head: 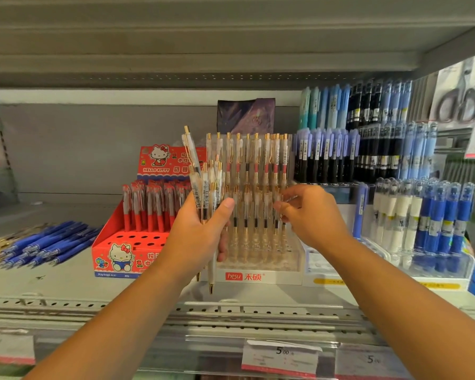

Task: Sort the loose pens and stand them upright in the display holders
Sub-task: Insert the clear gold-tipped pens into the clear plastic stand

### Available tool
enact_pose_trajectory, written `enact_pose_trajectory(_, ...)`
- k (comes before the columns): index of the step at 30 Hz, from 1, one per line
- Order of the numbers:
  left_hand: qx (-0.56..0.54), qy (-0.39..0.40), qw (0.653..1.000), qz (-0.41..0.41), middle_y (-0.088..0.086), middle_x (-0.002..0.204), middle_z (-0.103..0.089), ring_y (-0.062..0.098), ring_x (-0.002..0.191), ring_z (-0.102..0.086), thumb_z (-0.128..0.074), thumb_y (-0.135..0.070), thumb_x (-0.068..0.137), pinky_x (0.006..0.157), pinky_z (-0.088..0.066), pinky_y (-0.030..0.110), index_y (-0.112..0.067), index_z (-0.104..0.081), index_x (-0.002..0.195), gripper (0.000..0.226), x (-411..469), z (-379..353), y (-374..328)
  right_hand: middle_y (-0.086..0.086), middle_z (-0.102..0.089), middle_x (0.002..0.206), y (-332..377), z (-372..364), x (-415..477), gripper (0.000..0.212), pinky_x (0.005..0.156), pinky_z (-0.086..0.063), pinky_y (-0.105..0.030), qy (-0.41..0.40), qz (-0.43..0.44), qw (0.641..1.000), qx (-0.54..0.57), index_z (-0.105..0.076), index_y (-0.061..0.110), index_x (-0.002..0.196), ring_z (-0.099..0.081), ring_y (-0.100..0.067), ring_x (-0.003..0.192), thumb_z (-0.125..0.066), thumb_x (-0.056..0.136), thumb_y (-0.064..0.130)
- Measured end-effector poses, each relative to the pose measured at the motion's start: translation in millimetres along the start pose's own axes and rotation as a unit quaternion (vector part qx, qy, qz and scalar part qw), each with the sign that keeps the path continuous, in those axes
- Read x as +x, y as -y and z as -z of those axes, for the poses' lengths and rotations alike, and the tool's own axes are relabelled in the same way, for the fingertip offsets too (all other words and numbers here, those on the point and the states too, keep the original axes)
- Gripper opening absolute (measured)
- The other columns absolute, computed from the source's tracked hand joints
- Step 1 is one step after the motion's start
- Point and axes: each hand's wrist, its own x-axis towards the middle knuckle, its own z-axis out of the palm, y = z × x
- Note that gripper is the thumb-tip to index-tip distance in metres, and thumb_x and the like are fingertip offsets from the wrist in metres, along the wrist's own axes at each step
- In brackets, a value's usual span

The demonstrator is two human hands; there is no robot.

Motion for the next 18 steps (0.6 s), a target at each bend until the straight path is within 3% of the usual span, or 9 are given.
enact_pose_trajectory(5, -0.015, 0.007, 1.0, 0.014, 0.008, 0.061, -0.056, 0.027, 0.049, -0.052, -0.056, -0.038, 0.091, 0.047, -0.047, 0.035, -0.036, -0.058, 0.113, 0.022, -0.7, 0.0, 1.7, 0.0, -0.071, 0.103, -1.1, -0.2, -1.9, 0.032, 0.078, -0.049, -0.025, -0.01, 0.006, 1.0, -0.014, -0.069, 0.014, 0.119, -0.063, -0.011, 0.085, -0.068, 0.092, 0.031)
enact_pose_trajectory(9, -0.002, 0.029, 1.0, 0.009, 0.008, 0.06, -0.056, 0.027, 0.049, -0.054, -0.056, -0.04, 0.09, 0.047, -0.049, 0.033, -0.04, -0.058, 0.11, 0.02, -2.6, -0.4, 0.0, 0.005, -0.065, 0.099, 5.2, -0.3, -8.6, 0.033, 0.075, -0.051, -0.03, -0.064, 0.023, 0.996, -0.057, -0.064, 0.018, 0.115, -0.06, -0.011, 0.087, -0.063, 0.093, 0.042)
enact_pose_trajectory(11, 0.005, 0.037, 0.999, 0.005, 0.008, 0.058, -0.057, 0.026, 0.048, -0.055, -0.057, -0.038, 0.094, 0.047, -0.049, 0.031, -0.041, -0.058, 0.105, 0.012, -4.3, -0.1, -0.7, 0.01, -0.061, 0.095, 15.9, 0.1, -14.5, 0.027, 0.072, -0.048, -0.026, -0.099, 0.074, 0.992, -0.011, -0.062, 0.02, 0.112, -0.057, -0.006, 0.085, -0.061, 0.094, 0.04)
enact_pose_trajectory(14, 0.003, 0.042, 0.999, 0.001, 0.007, 0.058, -0.059, 0.025, 0.047, -0.055, -0.06, -0.032, 0.097, 0.047, -0.049, 0.032, -0.039, -0.057, 0.111, 0.016, -5.4, 0.0, -2.3, 0.013, -0.064, 0.085, 38.1, -1.8, -21.7, 0.01, 0.066, -0.047, -0.015, -0.021, 0.132, 0.984, 0.118, -0.067, 0.024, 0.097, -0.059, -0.002, 0.078, -0.065, 0.092, 0.032)
enact_pose_trajectory(18, 0.0, 0.061, 0.998, -0.01, 0.003, 0.065, -0.065, 0.023, 0.046, -0.054, -0.062, -0.029, 0.094, 0.044, -0.048, 0.031, -0.034, -0.055, 0.123, 0.03, -5.3, -3.7, -7.4, 0.009, -0.067, 0.081, 55.2, -14.3, -28.5, 0.011, 0.056, -0.047, -0.014, 0.104, 0.074, 0.955, 0.269, -0.069, 0.019, 0.102, -0.059, 0.003, 0.062, -0.063, 0.095, 0.024)
